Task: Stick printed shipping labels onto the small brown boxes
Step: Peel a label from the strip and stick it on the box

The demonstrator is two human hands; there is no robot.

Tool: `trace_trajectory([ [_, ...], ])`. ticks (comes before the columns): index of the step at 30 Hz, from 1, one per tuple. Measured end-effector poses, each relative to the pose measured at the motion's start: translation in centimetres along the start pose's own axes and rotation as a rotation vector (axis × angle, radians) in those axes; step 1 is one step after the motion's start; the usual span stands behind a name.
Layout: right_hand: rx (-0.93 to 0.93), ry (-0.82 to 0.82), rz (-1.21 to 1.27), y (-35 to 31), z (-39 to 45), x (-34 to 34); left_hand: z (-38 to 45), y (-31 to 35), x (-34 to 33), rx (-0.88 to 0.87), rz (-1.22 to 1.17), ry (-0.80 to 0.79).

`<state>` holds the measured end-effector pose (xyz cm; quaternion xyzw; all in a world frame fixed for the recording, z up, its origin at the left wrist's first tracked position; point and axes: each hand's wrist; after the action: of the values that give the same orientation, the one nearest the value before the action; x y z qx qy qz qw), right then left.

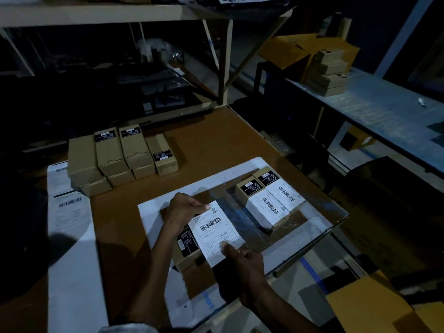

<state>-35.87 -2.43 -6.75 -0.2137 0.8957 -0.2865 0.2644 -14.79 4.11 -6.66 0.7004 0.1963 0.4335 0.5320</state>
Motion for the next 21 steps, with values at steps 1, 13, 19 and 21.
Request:
trace_trajectory([
  [1, 0.004, 0.008, -0.006, 0.07, 0.1, 0.03, 0.0, 0.04, 0.07, 0.0, -0.003, -0.002],
  [13, -0.003, 0.018, -0.024, 0.06, 0.14, 0.04, -0.1, 0.0, 0.17, -0.007, -0.001, -0.023],
  [19, -0.001, 0.025, -0.005, 0.21, 0.28, -0.07, -0.06, -0.2, 0.26, 0.024, -0.012, -0.027],
  [21, -0.002, 0.027, -0.004, 0.19, 0.22, -0.12, -0.12, -0.24, 0.32, 0.03, -0.035, -0.015],
])
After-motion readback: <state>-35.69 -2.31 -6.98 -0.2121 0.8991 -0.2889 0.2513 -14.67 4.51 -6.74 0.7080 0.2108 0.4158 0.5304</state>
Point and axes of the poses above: each hand's wrist, its own z-axis towards the middle knuckle, its own x-axis out of the back of the hand, y = z × x, and after that the axes turned 11 degrees about -x, right-handed
